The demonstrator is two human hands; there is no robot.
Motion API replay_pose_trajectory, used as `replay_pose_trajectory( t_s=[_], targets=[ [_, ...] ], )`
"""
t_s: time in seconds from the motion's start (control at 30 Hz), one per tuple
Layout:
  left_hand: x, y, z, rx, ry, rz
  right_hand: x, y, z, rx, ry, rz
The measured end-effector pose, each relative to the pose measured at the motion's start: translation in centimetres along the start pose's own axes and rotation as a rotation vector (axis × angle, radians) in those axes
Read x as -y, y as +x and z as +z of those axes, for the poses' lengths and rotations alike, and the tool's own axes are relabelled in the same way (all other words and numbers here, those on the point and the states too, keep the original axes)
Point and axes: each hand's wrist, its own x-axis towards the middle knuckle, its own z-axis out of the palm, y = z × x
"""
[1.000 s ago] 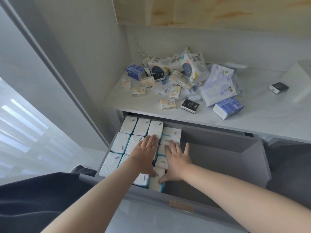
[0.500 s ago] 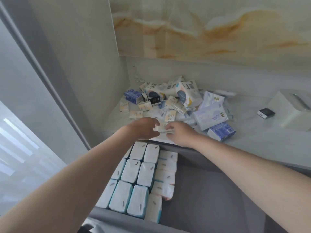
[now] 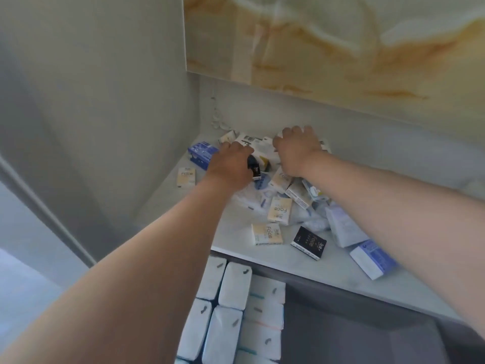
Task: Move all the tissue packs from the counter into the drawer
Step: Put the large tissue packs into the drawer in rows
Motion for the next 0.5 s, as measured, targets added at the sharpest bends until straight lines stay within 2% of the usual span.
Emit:
replay_pose_trajectory(
  t_s=[0.1, 0.17, 0.37, 0.5],
  targets=[
    [1.2, 1.3, 1.4, 0.089, 0.081, 0.046, -1.4, 2.6, 1.4, 0.187, -0.098, 0.06],
    [1.9, 1.9, 2.4, 0.125, 0.061, 0.026, -1.1, 3.8, 2.4, 0.229, -0.098, 0.08],
    [1.3, 2.7, 3.2, 0.097, 0.036, -0.038, 0.7, 4.3, 4.0, 0.067, -0.196, 0.051],
    [0.6, 2.4, 2.8, 0.038, -0.089, -0.046, -0.3, 3.8, 4.0, -0.108, -0.084, 0.042]
  ],
)
